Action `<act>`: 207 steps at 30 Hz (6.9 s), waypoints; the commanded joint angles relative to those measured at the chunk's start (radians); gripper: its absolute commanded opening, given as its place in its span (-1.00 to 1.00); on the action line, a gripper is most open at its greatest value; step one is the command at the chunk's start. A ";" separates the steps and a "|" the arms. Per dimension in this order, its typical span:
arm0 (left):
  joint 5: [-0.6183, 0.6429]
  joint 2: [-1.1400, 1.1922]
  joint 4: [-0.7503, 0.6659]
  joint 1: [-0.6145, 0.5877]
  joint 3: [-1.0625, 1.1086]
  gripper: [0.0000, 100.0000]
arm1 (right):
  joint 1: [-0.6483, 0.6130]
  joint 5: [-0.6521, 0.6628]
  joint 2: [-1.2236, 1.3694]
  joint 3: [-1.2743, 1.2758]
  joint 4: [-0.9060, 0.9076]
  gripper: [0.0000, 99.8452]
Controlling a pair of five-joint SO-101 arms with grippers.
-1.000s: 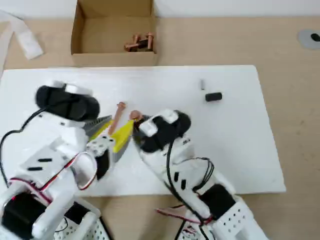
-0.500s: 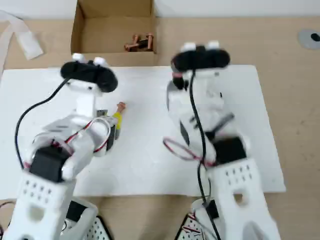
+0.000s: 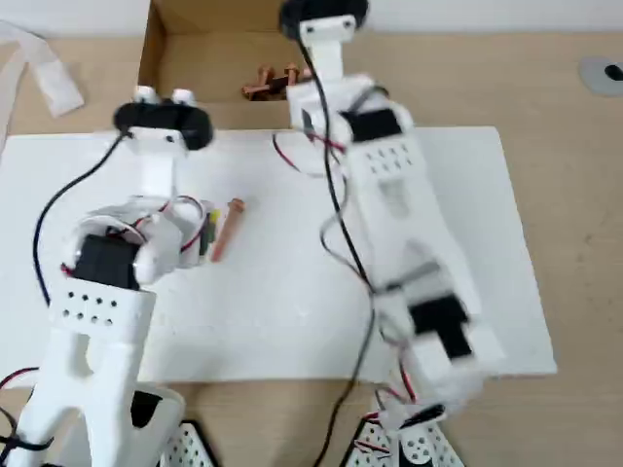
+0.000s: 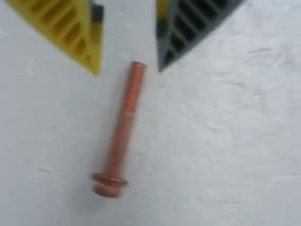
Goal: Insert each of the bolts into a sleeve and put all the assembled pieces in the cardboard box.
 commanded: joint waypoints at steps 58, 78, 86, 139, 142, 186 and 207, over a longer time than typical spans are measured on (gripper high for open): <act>-0.038 0.012 -0.009 -0.041 0.117 -0.68 | 0.041 0.212 1.046 -1.432 0.063 -0.51; -0.075 0.616 -0.040 0.041 -0.238 -0.67 | 0.242 0.106 0.628 -1.425 0.864 -0.51; -0.075 0.851 -0.043 0.048 -0.364 -0.67 | 0.272 0.106 0.572 -1.425 0.953 -0.51; -0.054 1.000 0.064 0.009 -0.611 -0.98 | 0.315 0.098 0.567 -1.417 0.957 -0.51; -0.051 0.834 0.097 0.015 -0.601 -0.98 | 0.318 0.097 0.565 -1.417 0.959 -0.51; -0.110 -0.225 0.292 0.026 -0.077 -0.98 | 0.420 1.346 0.286 -0.407 0.807 -0.50; -0.110 -0.409 0.328 0.032 -0.071 -0.99 | 0.449 1.462 0.581 -0.619 0.833 -0.26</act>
